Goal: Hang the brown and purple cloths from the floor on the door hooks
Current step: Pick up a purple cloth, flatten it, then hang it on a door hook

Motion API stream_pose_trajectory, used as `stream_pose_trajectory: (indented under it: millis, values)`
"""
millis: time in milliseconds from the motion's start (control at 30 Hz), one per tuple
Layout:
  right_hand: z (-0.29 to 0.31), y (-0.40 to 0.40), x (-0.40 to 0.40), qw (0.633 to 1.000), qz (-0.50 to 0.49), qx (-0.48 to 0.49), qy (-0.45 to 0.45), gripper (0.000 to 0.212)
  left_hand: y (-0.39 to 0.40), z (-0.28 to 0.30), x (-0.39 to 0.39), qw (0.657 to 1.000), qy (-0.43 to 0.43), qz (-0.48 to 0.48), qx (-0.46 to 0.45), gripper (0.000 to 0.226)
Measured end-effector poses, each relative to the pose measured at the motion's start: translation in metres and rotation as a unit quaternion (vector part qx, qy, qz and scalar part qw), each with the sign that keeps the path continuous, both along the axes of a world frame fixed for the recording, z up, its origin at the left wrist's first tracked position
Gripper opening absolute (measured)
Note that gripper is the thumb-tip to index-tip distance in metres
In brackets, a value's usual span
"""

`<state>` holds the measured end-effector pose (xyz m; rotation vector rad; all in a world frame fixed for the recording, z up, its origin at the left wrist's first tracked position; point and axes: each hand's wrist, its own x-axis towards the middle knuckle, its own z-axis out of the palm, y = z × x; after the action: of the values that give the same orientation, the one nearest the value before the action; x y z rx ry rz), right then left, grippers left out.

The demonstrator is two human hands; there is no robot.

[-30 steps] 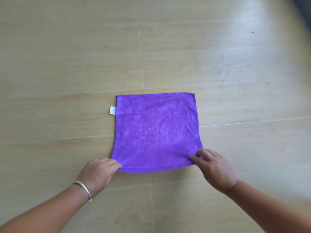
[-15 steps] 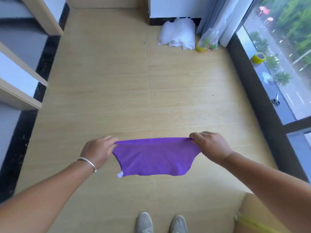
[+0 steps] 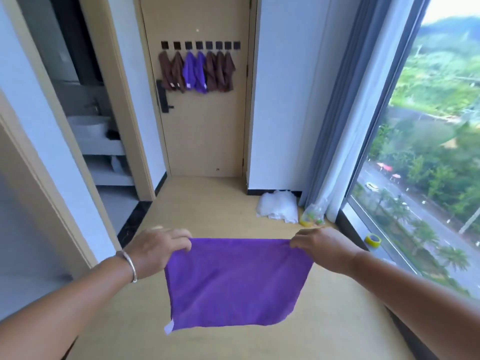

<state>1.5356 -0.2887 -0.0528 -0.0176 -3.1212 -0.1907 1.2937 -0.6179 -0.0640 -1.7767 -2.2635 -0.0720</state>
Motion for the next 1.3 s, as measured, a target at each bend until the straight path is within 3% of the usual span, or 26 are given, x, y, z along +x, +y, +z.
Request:
stream_pose_trajectory:
  millis: [300,567,833,967,1100,1300]
  values:
    - [0.123,-0.007,-0.072,0.994,-0.016,0.049,0.1,0.045,0.012,0.125,-0.061,0.996,0.033,0.07,0.035,0.038]
    - [0.161,0.028,-0.156,0.98,-0.053,0.028,0.19,0.027,0.062,0.172,-0.125,0.988,0.055,0.112,0.091,0.028]
    - [0.192,0.13,-0.263,0.976,-0.011,-0.029,0.216,0.008,0.152,0.198,-0.221,0.988,0.029,0.12,0.095,0.023]
    - [0.198,0.187,-0.319,0.981,0.029,-0.005,0.193,0.017,0.205,0.204,-0.272,0.989,0.036,0.101,0.099,0.03]
    - [0.2,0.233,-0.373,0.981,0.055,0.026,0.184,0.032,0.259,0.208,-0.319,0.987,0.066,0.109,0.093,0.052]
    - [0.195,0.291,-0.45,0.975,0.046,0.052,0.212,0.048,0.327,0.198,-0.4,0.984,0.102,0.109,0.097,0.064]
